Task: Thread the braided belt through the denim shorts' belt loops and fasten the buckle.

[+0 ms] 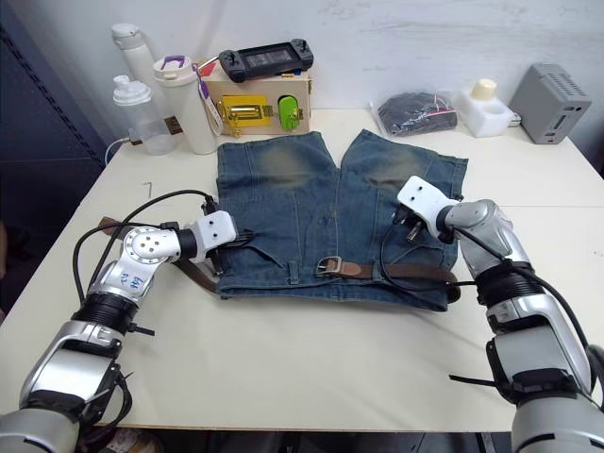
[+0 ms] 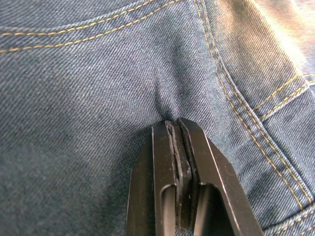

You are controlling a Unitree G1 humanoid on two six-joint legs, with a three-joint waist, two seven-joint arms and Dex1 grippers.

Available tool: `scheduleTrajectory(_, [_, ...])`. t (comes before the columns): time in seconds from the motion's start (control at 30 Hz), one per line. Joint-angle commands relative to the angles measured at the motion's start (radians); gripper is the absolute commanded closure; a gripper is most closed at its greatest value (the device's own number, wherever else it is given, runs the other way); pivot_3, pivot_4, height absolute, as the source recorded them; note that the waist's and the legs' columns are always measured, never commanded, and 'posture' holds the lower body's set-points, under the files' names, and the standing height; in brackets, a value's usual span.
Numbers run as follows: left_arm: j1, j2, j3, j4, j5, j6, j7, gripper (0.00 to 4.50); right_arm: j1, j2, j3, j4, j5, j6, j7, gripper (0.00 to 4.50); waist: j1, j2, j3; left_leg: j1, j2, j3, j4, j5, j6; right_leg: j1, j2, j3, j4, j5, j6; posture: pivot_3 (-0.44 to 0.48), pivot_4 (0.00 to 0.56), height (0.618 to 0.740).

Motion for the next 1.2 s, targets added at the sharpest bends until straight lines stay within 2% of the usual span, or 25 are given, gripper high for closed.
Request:
scheduleTrajectory(0.03, [0.065,-0.007,0.039,-0.076,-0.037,0.104,0.006,3.64,0.0,0.007,-0.06,0.005,0.009,0.027,-0.024,3.65,-0.003,0.0,0.0,0.0,0.0,0.0,0.0,0.0,0.0,0.0,0.0,0.0,0.0,0.0,0.0,0.0,0.15,0.645])
scheduleTrajectory(0.07, [0.085,-0.004,0.066,-0.134,-0.068,0.135,-0.001,3.24,0.008,0.007,-0.08,-0.024,0.028,0.043,-0.013,3.23,-0.005,0.0,0.0,-0.001,0.0,0.0,0.0,0.0,0.0,0.002,0.0,0.0,0.001,0.0,0.0,0.0,0.15,0.645])
scheduleTrajectory(0.1, [0.104,0.004,0.088,-0.187,-0.086,0.163,-0.002,3.09,0.015,0.006,-0.101,-0.058,0.047,0.06,-0.001,3.06,-0.01,0.0,0.0,-0.002,0.0,0.0,0.0,0.0,0.0,0.002,0.0,0.0,0.001,0.0,0.0,0.0,0.15,0.645])
scheduleTrajectory(0.13, [0.129,0.019,0.123,-0.269,-0.104,0.207,0.009,2.48,0.029,0.004,-0.134,-0.121,0.082,0.1,0.02,2.39,-0.016,0.0,0.0,-0.003,0.0,-0.001,-0.001,0.0,0.0,0.002,0.0,0.0,0.001,0.0,0.0,0.0,0.15,0.645])
scheduleTrajectory(0.17, [0.148,0.029,0.146,-0.329,-0.114,0.242,0.018,2.22,0.039,0.003,-0.156,-0.167,0.105,0.132,0.033,2.1,-0.021,0.0,0.0,-0.005,0.0,-0.001,-0.001,0.0,0.0,-0.001,0.001,0.0,0.001,0.0,0.0,0.0,0.15,0.645])
scheduleTrajectory(0.2, [0.161,0.035,0.16,-0.372,-0.119,0.273,0.025,1.8,0.048,0.003,-0.171,-0.201,0.118,0.157,0.04,1.62,-0.031,0.0,0.001,-0.01,0.001,-0.003,-0.001,0.0,0.0,-0.005,0.001,0.0,0.001,0.0,0.0,0.0,0.15,0.645])
scheduleTrajectory(0.23, [0.19,0.046,0.208,-0.468,-0.162,0.344,0.032,1.39,0.06,0.003,-0.206,-0.274,0.153,0.205,0.047,1.18,-0.038,0.0,0.001,-0.014,0.001,-0.004,-0.002,0.001,-0.001,-0.008,0.003,0.0,0.001,0.0,0.0,0.0,0.15,0.645])
scheduleTrajectory(0.3, [0.265,0.067,0.391,-0.689,-0.348,0.573,0.048,0.48,0.086,0.014,-0.298,-0.473,0.279,0.323,0.078,0.19,-0.049,0.002,0.007,-0.015,0.001,-0.006,-0.004,0.001,-0.001,-0.009,0.003,0.0,0.001,0.0,0.0,0.0,0.15,0.645])
scheduleTrajectory(0.33, [0.291,0.074,0.458,-0.764,-0.415,0.663,0.058,0.04,0.098,0.02,-0.33,-0.548,0.329,0.372,0.089,0.0,-0.06,0.002,0.011,-0.015,0.002,-0.007,-0.005,0.001,-0.001,-0.009,0.004,0.001,0.001,0.0,0.0,0.0,0.15,0.645])
scheduleTrajectory(0.43, [0.389,0.102,0.618,-0.904,-0.545,0.864,0.08,0.04,0.158,0.043,-0.4,-0.769,0.48,0.472,0.118,0.0,-0.074,0.001,0.012,-0.013,0.006,-0.007,-0.014,0.002,-0.004,-0.009,0.007,0.0,-0.004,0.0,0.001,0.0,0.15,0.645])
scheduleTrajectory(0.5, [0.44,0.09,0.761,-0.96,-0.651,1.011,0.136,0.04,0.211,0.071,-0.433,-0.907,0.588,0.542,0.124,0.0,-0.073,0.001,0.011,-0.01,0.008,-0.007,-0.019,0.003,-0.006,-0.007,0.008,0.0,-0.008,0.0,0.0,0.0,0.15,0.645])
scheduleTrajectory(0.6, [0.543,0.064,0.91,-1.013,-0.767,1.179,0.194,0.04,0.281,0.096,-0.422,-1.015,0.646,0.561,0.113,0.0,-0.067,0.001,0.012,-0.009,0.012,-0.008,-0.02,0.005,-0.009,-0.006,0.013,0.001,-0.009,0.0,0.0,0.0,0.15,0.645])
scheduleTrajectory(0.67, [0.595,0.046,0.974,-1.012,-0.797,1.267,0.25,0.04,0.313,0.109,-0.404,-1.043,0.661,0.562,0.098,0.0,-0.062,0.0,0.012,-0.008,0.012,-0.008,-0.019,0.005,-0.01,-0.005,0.014,0.002,-0.01,0.0,0.0,0.0,0.15,0.645])
scheduleTrajectory(0.77, [0.613,0.046,0.98,-1.017,-0.788,1.329,0.333,0.04,0.344,0.097,-0.352,-1.06,0.641,0.537,0.095,0.0,-0.043,-0.001,0.013,-0.009,0.012,-0.008,-0.017,0.006,-0.011,-0.005,0.014,0.002,-0.01,0.0,0.0,0.0,0.15,0.645])
scheduleTrajectory(0.97, [0.441,-0.053,1.026,-1.037,-0.798,1.61,0.585,0.04,0.391,0.079,-0.267,-1.047,0.582,0.464,0.083,0.0,-0.018,-0.002,0.013,-0.009,0.01,-0.009,-0.015,0.006,-0.011,-0.002,0.015,0.002,-0.014,0.0,0.0,0.0,0.15,0.645])
scheduleTrajectory(1.1, [0.356,-0.1,0.928,-1.061,-0.728,1.741,0.702,0.04,0.407,0.083,-0.243,-1.051,0.57,0.442,0.076,0.0,-0.017,-0.002,0.013,-0.007,0.011,-0.009,-0.016,0.007,-0.011,0.0,0.015,0.002,-0.015,0.0,0.0,0.0,0.15,0.645])
scheduleTrajectory(1.2, [0.331,-0.1,0.828,-1.01,-0.648,1.757,0.763,0.04,0.412,0.095,-0.241,-1.055,0.573,0.435,0.067,0.0,-0.018,-0.003,0.014,-0.005,0.011,-0.009,-0.017,0.007,-0.011,0.002,0.015,0.002,-0.015,0.0,0.0,0.0,0.15,0.645])
